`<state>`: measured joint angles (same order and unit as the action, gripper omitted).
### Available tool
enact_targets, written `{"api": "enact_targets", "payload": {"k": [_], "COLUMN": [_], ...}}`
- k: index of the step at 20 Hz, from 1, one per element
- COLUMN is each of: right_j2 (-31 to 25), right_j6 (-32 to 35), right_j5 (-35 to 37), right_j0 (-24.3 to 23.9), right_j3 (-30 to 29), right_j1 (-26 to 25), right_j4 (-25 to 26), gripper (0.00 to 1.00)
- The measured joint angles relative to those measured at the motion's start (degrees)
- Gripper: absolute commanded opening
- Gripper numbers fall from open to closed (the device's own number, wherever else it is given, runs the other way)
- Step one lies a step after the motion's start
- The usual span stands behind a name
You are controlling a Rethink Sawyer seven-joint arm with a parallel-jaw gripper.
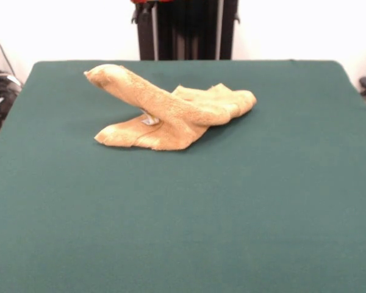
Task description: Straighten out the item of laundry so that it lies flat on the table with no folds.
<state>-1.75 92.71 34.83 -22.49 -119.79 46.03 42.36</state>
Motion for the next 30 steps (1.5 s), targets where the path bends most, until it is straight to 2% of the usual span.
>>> {"api": "enact_targets", "payload": {"k": [12, 19, 30], "right_j2": [0.3, 0.3, 0.9], "right_j6": [0.0, 0.0, 0.0], "right_j5": [-1.7, -8.9, -20.2], "right_j0": [0.1, -0.4, -0.5], "right_j3": [7.2, 9.3, 10.9], "right_j1": [-2.4, -4.2, -4.3], "right_j4": [0.0, 0.0, 0.0], "gripper": [0.00, 0.00, 0.00]}}
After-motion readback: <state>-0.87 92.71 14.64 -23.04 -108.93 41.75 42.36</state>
